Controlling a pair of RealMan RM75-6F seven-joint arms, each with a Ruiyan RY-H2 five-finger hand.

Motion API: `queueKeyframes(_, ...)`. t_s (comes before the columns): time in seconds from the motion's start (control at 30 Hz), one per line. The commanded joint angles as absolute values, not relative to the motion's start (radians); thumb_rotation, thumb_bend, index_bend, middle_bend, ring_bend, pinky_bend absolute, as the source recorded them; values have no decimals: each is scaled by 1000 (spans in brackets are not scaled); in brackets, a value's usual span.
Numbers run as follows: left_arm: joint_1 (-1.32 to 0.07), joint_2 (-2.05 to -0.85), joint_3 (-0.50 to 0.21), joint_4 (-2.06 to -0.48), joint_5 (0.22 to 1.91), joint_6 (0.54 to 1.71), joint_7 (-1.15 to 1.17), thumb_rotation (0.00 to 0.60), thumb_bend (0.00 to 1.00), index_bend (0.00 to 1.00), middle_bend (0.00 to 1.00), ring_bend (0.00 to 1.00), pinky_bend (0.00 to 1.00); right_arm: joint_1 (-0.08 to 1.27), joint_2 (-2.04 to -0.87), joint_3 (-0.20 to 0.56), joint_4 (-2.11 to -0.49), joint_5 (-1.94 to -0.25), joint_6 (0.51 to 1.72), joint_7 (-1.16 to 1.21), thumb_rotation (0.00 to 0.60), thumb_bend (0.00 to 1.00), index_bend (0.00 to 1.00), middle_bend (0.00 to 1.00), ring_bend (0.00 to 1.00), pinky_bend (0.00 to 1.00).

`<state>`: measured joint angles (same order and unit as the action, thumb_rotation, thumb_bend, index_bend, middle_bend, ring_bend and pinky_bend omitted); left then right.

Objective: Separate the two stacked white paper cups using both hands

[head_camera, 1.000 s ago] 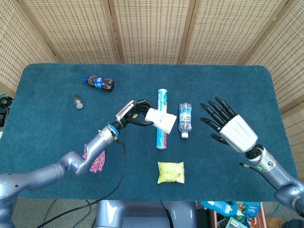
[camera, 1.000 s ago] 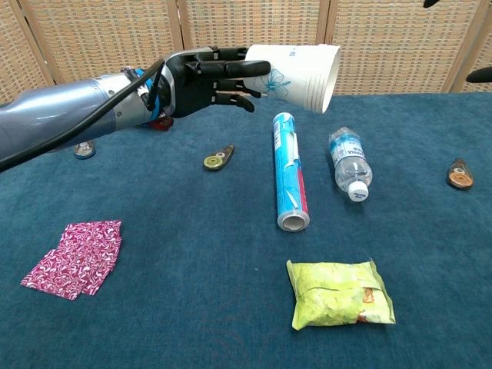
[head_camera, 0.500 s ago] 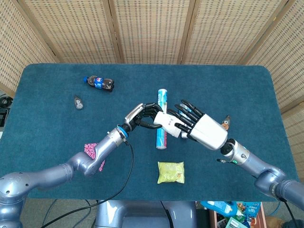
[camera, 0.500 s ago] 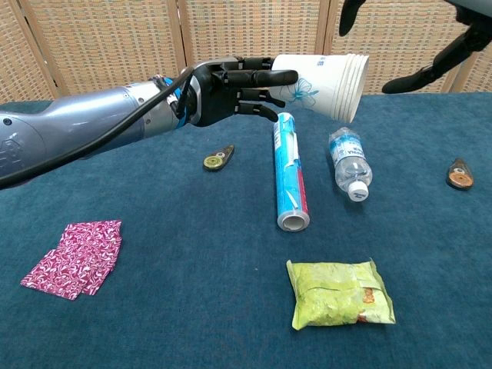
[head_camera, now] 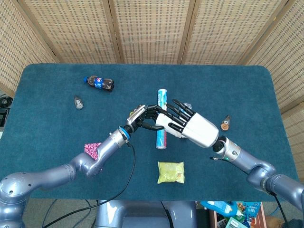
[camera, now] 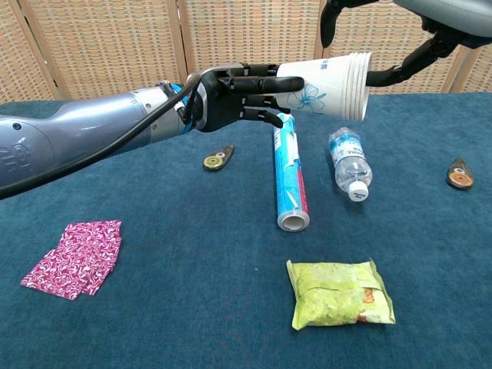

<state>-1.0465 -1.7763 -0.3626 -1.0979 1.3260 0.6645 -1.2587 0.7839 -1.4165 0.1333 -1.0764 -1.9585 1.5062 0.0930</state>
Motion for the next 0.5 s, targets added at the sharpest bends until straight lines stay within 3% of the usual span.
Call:
queueKeyframes(0.03, -1048, -1780, -362, -1093, 1325, 661, -1260, 600, 119, 516, 518, 498, 503, 787, -1420, 128, -1070, -1956, 1515, 92, 600, 420, 466, 171, 81, 63)
queueKeyframes(0.5, -1054, -1790, -361, -1088, 1330, 654, -1261, 600, 120, 516, 518, 498, 503, 801, -1424, 104, -1061, -1949, 1536, 82, 600, 490, 551, 167, 81, 75)
